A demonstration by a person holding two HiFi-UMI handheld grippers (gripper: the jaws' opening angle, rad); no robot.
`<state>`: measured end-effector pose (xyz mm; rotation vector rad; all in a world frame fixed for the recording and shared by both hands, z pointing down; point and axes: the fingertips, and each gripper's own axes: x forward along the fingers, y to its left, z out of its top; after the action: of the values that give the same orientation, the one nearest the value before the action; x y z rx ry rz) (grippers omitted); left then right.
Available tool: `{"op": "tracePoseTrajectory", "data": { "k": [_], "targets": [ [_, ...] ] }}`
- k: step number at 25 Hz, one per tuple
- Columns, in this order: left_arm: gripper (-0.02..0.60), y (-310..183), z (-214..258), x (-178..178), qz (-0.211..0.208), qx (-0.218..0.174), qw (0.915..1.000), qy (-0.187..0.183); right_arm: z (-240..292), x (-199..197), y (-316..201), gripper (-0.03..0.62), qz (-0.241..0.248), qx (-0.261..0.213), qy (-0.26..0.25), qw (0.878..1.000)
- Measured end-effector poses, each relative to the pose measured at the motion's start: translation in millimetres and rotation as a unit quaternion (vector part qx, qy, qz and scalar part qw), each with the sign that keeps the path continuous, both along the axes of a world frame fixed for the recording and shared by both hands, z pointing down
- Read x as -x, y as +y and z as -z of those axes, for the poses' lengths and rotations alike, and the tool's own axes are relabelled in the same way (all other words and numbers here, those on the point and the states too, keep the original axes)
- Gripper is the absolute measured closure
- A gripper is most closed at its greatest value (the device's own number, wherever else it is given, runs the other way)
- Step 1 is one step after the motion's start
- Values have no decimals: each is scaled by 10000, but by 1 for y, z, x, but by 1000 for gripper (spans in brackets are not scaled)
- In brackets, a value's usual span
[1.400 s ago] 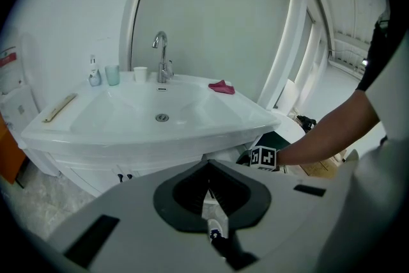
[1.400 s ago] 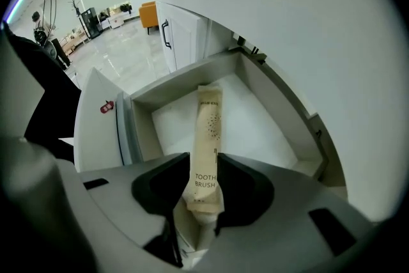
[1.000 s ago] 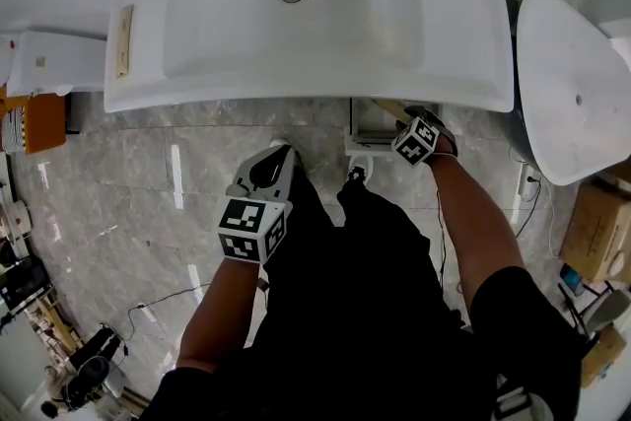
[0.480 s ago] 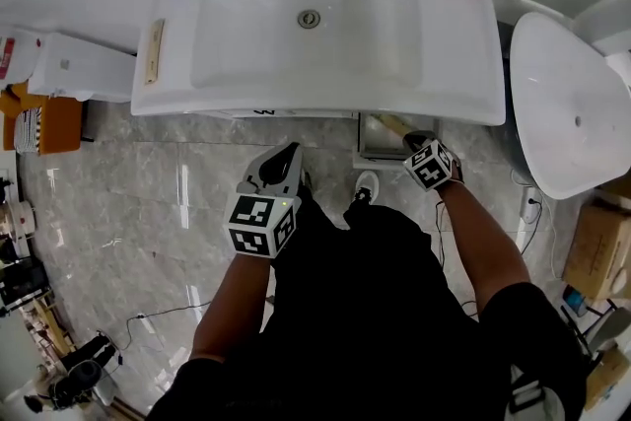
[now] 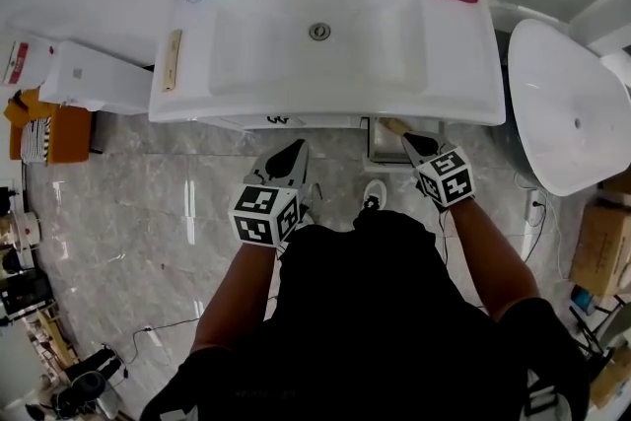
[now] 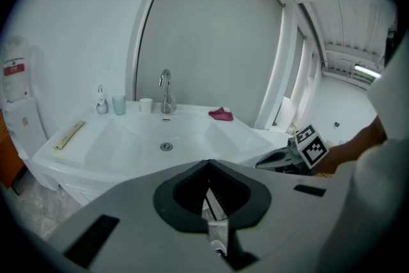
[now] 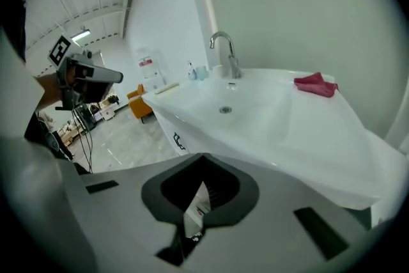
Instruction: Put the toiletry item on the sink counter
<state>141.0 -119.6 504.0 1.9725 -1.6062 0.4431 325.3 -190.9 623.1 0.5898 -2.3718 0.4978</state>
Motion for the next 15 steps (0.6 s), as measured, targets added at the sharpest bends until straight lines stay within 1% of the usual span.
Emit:
{"op": "tracePoseTrajectory", "data": {
  "k": [7,15],
  "targets": [
    [575,20,24,19,-443,-231,9987,24,72,48,41,591,-346,-387,-597,9969],
    [575,69,42,51,-793,-424,9957,216,117,98,98,591,-725,-658,-909,9910]
  ]
}}
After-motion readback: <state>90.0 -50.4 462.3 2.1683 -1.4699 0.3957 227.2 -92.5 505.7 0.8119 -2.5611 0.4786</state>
